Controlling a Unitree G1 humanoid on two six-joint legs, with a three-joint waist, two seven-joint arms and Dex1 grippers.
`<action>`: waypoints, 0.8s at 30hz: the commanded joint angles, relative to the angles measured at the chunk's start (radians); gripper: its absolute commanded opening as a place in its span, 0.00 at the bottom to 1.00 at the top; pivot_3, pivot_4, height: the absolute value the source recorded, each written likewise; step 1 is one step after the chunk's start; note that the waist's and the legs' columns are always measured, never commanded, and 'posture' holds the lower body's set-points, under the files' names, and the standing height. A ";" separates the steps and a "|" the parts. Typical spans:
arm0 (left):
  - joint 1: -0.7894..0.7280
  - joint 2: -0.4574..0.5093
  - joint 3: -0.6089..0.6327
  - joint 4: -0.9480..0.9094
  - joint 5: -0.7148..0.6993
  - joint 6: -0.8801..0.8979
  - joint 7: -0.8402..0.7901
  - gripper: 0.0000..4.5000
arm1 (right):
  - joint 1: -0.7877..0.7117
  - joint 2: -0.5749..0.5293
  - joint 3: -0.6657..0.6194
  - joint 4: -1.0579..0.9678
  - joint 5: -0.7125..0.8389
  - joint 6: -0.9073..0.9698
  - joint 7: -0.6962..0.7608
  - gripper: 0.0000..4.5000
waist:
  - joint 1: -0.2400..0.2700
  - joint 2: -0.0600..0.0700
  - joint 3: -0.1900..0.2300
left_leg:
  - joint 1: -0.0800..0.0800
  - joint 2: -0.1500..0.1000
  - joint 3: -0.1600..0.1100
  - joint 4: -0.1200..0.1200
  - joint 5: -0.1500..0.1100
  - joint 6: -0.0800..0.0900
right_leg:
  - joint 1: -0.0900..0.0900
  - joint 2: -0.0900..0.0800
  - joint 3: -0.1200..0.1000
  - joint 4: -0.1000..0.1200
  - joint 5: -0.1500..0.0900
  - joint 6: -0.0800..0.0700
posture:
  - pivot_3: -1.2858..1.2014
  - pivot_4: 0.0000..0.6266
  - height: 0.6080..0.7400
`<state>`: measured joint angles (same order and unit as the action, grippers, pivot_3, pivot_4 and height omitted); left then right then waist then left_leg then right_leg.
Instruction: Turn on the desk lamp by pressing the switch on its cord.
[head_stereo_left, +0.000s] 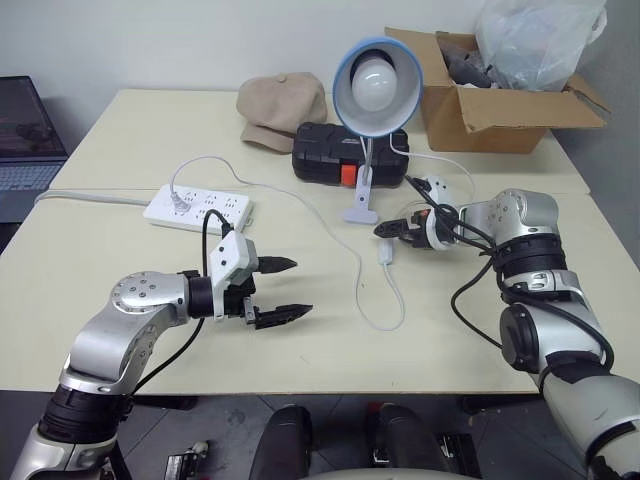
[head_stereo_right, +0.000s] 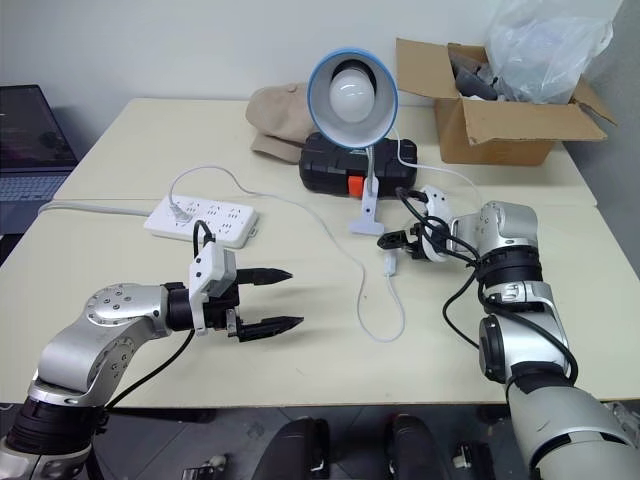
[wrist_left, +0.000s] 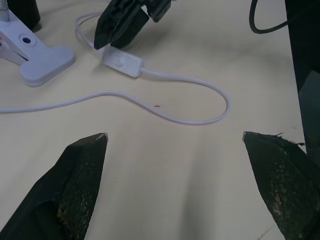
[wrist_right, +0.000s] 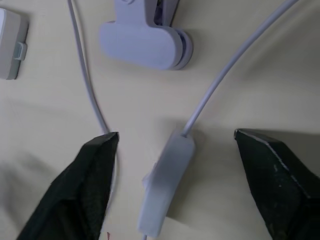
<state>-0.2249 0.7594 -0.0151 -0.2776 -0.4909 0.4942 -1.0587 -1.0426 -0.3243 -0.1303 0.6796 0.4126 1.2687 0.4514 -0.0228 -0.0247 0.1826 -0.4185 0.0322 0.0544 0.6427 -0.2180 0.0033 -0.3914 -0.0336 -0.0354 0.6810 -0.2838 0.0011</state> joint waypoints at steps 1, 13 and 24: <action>-0.019 -0.002 0.007 -0.003 -0.001 -0.016 -0.006 1.00 | -0.024 0.010 0.012 -0.014 0.001 0.006 0.019 0.62 | -0.003 0.000 0.000 | 0.000 0.000 0.000 0.000 0.000 0.000 | 0.000 0.000 0.000 0.000 0.000 0.000 | 0.52 0.24 1.00; -0.092 -0.017 -0.010 0.072 0.024 -0.022 -0.015 1.00 | -0.027 -0.008 -0.019 -0.016 0.007 0.007 0.017 0.09 | -0.003 0.000 0.000 | -0.001 0.000 0.000 -0.001 0.000 0.000 | -0.001 0.000 0.000 0.000 0.000 0.000 | 0.52 0.24 1.00; -0.210 -0.035 0.051 0.082 -0.076 0.090 0.010 1.00 | 0.108 0.027 -0.257 -0.279 0.120 -0.019 -0.061 0.09 | -0.004 0.000 0.000 | -0.011 0.000 0.000 -0.001 0.000 0.000 | -0.012 0.000 0.000 0.001 0.000 0.000 | 0.52 0.24 1.00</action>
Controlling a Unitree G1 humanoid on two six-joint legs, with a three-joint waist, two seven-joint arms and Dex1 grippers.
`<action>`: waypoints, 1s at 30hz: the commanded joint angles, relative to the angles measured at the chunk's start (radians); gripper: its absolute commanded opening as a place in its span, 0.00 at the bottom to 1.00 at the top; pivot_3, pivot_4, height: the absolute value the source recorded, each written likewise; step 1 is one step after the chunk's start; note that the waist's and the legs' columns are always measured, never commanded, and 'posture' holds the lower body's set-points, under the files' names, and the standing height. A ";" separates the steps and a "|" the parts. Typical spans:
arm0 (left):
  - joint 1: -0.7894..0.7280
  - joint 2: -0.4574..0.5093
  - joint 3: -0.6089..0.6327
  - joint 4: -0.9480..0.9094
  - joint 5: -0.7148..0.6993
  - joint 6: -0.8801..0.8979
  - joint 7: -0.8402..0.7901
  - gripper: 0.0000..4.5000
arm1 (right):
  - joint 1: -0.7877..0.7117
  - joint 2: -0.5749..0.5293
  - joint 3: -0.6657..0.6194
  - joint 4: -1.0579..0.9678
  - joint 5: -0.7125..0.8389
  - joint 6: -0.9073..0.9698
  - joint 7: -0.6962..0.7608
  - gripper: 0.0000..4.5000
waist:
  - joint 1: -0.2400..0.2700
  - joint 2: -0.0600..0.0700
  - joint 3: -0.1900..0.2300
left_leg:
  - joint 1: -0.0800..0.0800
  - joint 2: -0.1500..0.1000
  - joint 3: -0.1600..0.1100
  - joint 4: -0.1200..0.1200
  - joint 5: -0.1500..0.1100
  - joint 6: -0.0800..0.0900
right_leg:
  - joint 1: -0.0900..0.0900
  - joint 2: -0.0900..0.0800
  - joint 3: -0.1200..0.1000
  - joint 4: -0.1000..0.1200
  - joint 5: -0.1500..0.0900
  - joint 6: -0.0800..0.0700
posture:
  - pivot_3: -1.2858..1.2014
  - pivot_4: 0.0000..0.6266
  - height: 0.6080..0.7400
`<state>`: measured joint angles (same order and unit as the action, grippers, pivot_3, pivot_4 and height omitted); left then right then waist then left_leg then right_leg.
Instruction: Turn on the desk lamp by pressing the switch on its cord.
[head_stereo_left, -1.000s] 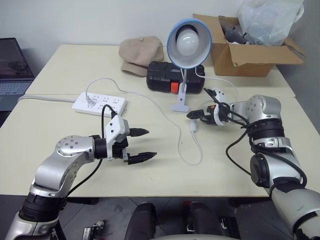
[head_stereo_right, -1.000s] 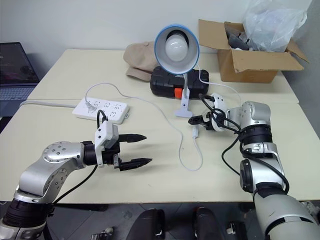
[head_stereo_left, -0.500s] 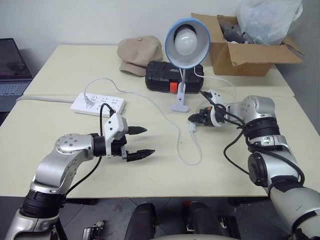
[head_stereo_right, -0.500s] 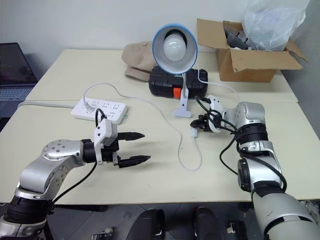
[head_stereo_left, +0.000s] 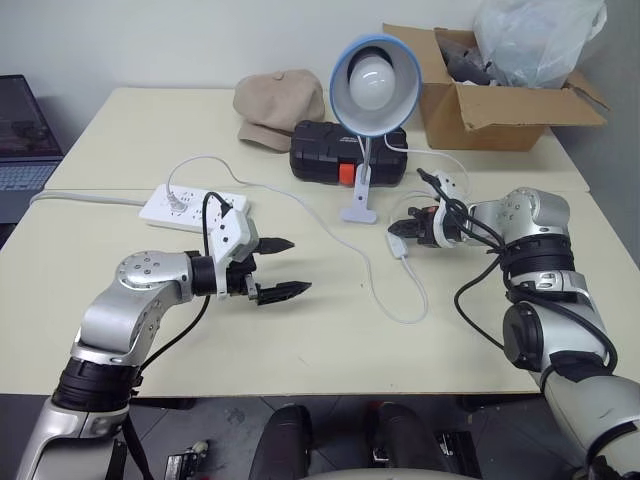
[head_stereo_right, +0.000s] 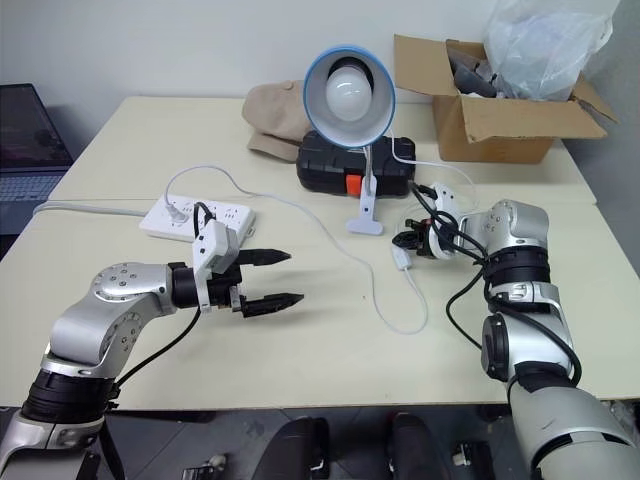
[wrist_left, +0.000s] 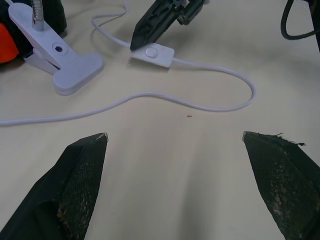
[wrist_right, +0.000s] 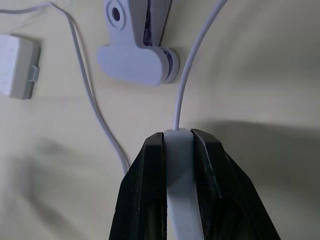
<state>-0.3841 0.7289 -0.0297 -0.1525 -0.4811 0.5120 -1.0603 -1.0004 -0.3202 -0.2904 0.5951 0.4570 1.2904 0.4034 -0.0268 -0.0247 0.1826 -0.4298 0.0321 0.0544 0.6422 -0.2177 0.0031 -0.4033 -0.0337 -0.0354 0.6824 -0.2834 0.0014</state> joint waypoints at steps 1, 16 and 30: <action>-0.070 -0.008 0.070 -0.045 -0.107 0.097 0.015 1.00 | 0.100 0.032 -0.108 -0.259 0.100 -0.057 0.004 0.09 | 0.000 0.000 0.000 | -0.002 0.000 -0.001 0.001 0.000 0.000 | -0.002 0.000 0.000 0.000 0.000 0.000 | 0.52 0.24 1.00; -0.318 -0.168 0.020 0.022 -0.370 0.448 -0.007 1.00 | 0.347 0.062 -0.195 -0.802 0.534 0.116 0.085 0.09 | -0.005 0.000 0.000 | -0.002 0.000 -0.001 0.002 0.000 0.000 | -0.002 0.001 0.000 0.000 0.001 0.002 | 0.52 0.24 1.00; -0.235 -0.285 0.063 0.016 -0.492 0.565 0.110 1.00 | 0.397 0.040 -0.146 -0.894 0.780 0.150 0.004 0.09 | -0.002 0.000 0.000 | -0.002 0.000 -0.002 0.003 0.000 0.000 | -0.002 0.003 0.001 0.000 0.001 0.001 | 0.52 0.24 1.00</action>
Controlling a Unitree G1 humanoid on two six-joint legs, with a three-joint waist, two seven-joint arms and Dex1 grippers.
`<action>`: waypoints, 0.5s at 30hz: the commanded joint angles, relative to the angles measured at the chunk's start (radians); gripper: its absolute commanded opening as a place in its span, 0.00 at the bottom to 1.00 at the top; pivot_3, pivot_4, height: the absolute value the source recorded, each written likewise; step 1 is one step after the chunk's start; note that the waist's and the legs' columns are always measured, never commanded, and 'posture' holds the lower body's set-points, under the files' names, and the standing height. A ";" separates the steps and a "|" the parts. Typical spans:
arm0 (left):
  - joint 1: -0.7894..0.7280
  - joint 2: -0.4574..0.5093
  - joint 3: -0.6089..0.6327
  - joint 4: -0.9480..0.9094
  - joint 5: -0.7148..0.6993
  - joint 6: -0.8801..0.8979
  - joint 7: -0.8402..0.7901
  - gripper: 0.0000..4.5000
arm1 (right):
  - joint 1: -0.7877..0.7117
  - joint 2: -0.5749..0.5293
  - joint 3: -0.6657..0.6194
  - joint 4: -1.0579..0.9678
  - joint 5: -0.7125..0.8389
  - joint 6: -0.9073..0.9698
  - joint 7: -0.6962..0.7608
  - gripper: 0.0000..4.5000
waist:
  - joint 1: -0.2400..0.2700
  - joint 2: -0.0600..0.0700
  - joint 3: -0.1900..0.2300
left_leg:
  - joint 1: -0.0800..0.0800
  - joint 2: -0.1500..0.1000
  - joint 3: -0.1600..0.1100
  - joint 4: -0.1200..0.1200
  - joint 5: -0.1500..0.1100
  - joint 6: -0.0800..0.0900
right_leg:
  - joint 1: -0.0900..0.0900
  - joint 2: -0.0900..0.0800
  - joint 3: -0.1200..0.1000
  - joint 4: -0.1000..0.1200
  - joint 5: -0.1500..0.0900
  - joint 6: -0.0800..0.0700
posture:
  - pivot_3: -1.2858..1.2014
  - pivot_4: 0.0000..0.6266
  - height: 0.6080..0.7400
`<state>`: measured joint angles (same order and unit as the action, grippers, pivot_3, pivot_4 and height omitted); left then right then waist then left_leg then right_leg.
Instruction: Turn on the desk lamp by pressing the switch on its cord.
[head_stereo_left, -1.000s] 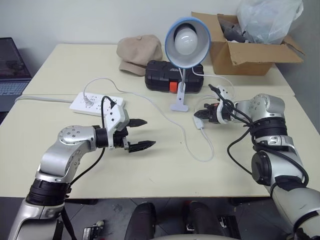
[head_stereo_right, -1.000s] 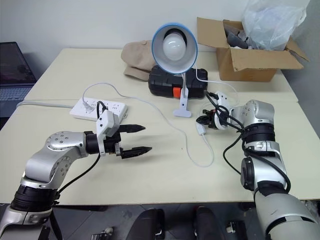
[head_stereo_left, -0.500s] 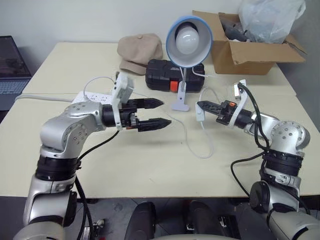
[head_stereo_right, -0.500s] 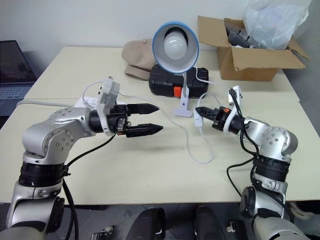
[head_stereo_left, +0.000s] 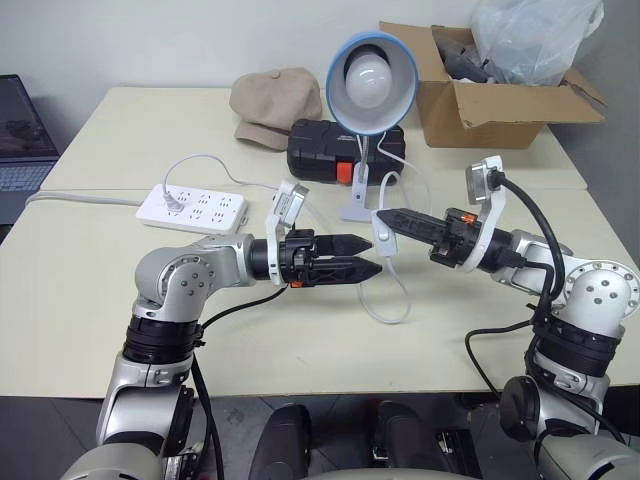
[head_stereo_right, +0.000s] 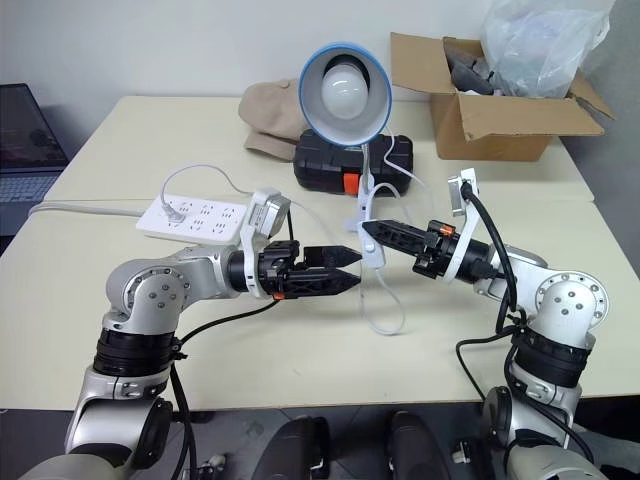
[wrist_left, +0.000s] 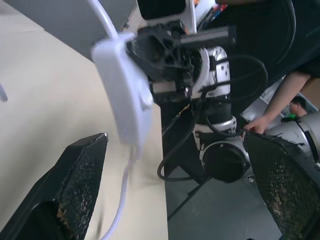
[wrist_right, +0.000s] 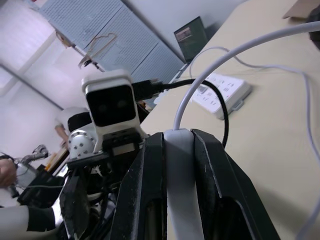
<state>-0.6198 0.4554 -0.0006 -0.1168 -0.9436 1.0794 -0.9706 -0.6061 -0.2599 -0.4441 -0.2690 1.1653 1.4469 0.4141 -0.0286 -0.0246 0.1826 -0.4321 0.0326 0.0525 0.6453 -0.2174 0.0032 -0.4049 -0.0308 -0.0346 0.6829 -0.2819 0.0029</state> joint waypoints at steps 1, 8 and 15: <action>0.001 -0.016 0.040 -0.017 -0.034 -0.001 0.026 1.00 | 0.003 -0.025 0.012 -0.028 0.087 -0.008 -0.011 0.09 | 0.000 0.000 0.000 | 0.000 0.000 0.000 0.000 0.000 0.000 | 0.000 0.000 0.000 0.000 0.000 0.000 | 0.52 0.24 1.00; 0.003 -0.030 0.045 -0.019 -0.049 0.005 0.034 1.00 | 0.000 -0.047 0.050 -0.014 0.165 -0.039 -0.051 0.09 | 0.000 0.000 0.000 | 0.000 0.000 0.000 0.000 0.000 0.000 | 0.000 0.000 0.000 0.000 0.000 0.000 | 0.52 0.24 1.00; -0.002 -0.039 0.032 -0.014 -0.050 -0.001 0.030 1.00 | 0.004 -0.069 0.085 -0.003 0.234 -0.079 -0.091 0.09 | 0.000 0.000 0.000 | 0.000 0.000 0.000 0.000 0.000 0.000 | 0.000 0.000 0.000 0.000 0.000 0.000 | 0.52 0.24 1.00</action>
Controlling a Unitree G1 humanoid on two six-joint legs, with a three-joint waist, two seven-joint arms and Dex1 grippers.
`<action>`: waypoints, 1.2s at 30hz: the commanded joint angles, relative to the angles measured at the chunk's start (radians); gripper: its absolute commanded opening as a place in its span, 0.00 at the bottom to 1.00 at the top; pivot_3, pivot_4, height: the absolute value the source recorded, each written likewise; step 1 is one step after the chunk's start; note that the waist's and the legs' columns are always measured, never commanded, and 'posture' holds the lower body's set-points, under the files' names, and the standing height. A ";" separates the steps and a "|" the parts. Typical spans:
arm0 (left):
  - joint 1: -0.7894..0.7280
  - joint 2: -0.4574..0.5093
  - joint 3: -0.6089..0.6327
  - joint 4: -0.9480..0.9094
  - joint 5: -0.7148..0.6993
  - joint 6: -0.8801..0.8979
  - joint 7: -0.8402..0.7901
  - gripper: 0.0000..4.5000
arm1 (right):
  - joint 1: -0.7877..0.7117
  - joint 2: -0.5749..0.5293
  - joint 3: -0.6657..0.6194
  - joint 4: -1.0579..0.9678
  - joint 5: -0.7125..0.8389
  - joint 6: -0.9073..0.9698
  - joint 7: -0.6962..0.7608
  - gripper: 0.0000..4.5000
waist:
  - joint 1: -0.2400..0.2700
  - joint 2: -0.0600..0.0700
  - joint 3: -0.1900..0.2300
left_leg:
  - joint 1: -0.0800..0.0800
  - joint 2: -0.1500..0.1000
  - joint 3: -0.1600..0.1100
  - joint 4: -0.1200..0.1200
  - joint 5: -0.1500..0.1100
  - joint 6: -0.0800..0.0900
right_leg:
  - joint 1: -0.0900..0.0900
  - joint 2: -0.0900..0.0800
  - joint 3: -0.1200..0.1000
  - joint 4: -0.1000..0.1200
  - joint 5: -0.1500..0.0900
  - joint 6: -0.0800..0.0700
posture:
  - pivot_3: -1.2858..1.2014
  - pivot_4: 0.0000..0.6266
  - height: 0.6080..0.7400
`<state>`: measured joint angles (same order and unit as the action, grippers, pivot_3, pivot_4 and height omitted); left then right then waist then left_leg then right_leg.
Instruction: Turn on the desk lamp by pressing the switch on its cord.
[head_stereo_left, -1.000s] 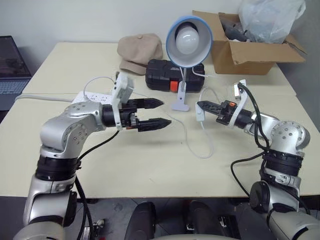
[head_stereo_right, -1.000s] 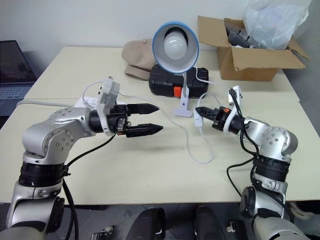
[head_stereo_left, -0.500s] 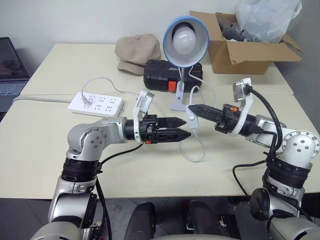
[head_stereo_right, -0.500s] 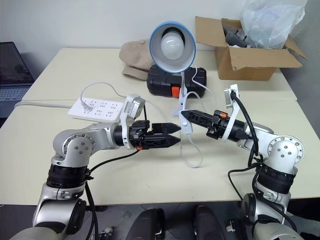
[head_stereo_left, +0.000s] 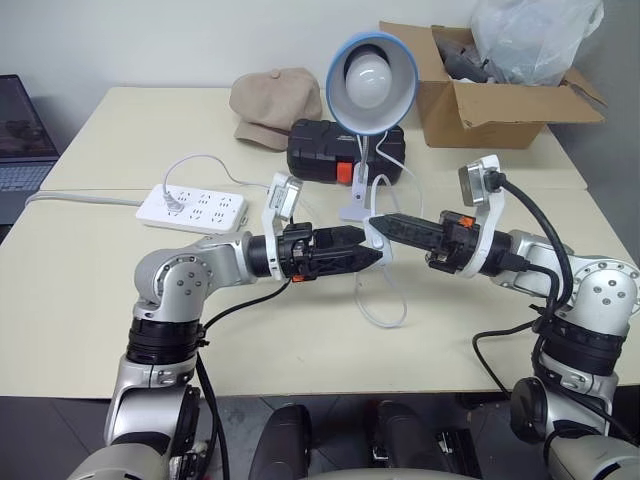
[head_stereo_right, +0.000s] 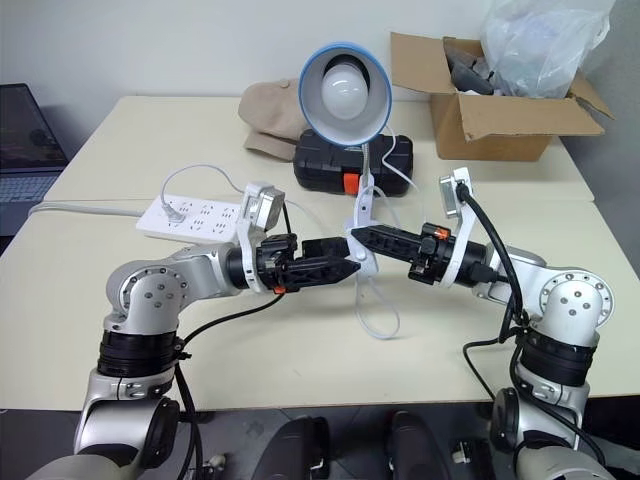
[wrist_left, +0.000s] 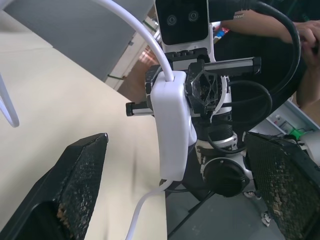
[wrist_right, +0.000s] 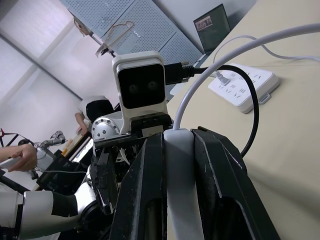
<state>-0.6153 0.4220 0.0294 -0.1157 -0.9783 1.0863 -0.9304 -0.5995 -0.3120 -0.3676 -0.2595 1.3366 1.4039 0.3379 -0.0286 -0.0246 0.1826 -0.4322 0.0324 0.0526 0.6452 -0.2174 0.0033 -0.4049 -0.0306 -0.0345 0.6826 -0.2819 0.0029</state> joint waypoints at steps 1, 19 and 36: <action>-0.008 -0.007 0.000 -0.013 -0.014 -0.010 -0.013 1.00 | -0.003 -0.019 0.013 -0.011 0.070 -0.041 -0.019 0.09 | 0.000 0.000 0.000 | 0.000 0.000 0.000 0.000 0.000 0.000 | 0.000 0.000 0.000 0.000 0.000 0.000 | 0.52 0.24 1.00; -0.023 -0.052 0.001 0.032 -0.015 -0.021 -0.025 0.56 | 0.015 -0.099 0.107 -0.018 0.206 -0.148 -0.091 0.09 | 0.001 0.000 0.000 | 0.000 0.000 0.000 0.000 0.000 0.000 | 0.000 0.000 0.000 0.000 0.000 0.000 | 0.52 0.24 1.00; 0.002 -0.048 -0.024 0.025 0.016 -0.056 -0.058 0.12 | 0.002 -0.150 0.166 -0.001 0.274 -0.223 -0.118 0.09 | 0.001 0.000 0.000 | 0.000 0.000 0.000 0.000 0.000 0.000 | 0.000 0.001 0.000 0.000 0.000 0.000 | 0.52 0.24 1.00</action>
<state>-0.6170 0.3710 0.0111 -0.0694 -0.9654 1.0384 -0.9916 -0.5749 -0.4540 -0.2004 -0.2355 1.5657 1.2105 0.2156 -0.0272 -0.0247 0.1826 -0.4323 0.0324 0.0529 0.6455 -0.2174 0.0034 -0.4049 -0.0299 -0.0340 0.6824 -0.2818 0.0032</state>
